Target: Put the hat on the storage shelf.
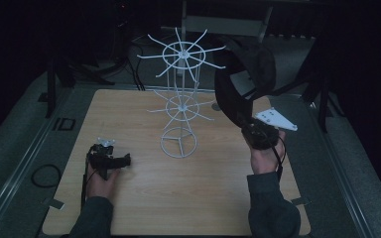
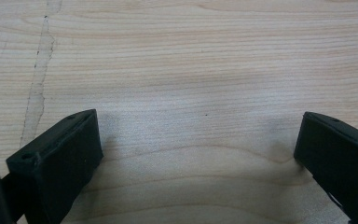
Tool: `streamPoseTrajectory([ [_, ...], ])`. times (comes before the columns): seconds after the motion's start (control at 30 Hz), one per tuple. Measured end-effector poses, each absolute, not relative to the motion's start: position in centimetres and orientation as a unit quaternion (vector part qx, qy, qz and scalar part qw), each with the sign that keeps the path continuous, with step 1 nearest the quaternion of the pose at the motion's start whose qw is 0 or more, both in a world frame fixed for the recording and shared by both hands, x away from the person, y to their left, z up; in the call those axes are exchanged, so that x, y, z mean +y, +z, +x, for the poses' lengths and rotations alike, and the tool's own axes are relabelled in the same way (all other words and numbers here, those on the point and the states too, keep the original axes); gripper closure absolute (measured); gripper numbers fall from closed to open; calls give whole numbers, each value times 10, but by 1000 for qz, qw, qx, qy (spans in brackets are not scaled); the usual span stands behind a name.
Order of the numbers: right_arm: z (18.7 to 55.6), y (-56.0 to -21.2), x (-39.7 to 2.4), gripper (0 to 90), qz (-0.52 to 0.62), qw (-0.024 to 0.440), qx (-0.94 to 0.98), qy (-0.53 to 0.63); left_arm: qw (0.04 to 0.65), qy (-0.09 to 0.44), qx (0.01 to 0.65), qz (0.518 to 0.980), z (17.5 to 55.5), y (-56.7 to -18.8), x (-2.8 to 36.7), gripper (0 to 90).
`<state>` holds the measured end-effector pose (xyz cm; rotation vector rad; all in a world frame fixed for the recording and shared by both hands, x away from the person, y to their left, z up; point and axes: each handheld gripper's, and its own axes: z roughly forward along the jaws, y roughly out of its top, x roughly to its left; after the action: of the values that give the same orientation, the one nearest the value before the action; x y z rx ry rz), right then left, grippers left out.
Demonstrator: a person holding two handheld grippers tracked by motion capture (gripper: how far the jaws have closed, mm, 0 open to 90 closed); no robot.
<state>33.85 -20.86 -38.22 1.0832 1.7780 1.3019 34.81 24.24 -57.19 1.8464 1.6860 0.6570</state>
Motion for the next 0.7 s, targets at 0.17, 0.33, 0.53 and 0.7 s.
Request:
streamPoseTrajectory([
  [0.17,339,-382,-208,864,415,338,682,498,274,244,627,687,348,-572,242,8],
  [0.33,338,-381,-207,864,410,340,685,497,275,244,627,686,348,-572,242,8],
  [0.53,339,-381,-205,864,408,340,687,496,275,244,627,686,348,-572,242,8],
  [0.7,338,-382,-202,864,403,344,691,492,275,244,627,686,348,-572,242,8],
])
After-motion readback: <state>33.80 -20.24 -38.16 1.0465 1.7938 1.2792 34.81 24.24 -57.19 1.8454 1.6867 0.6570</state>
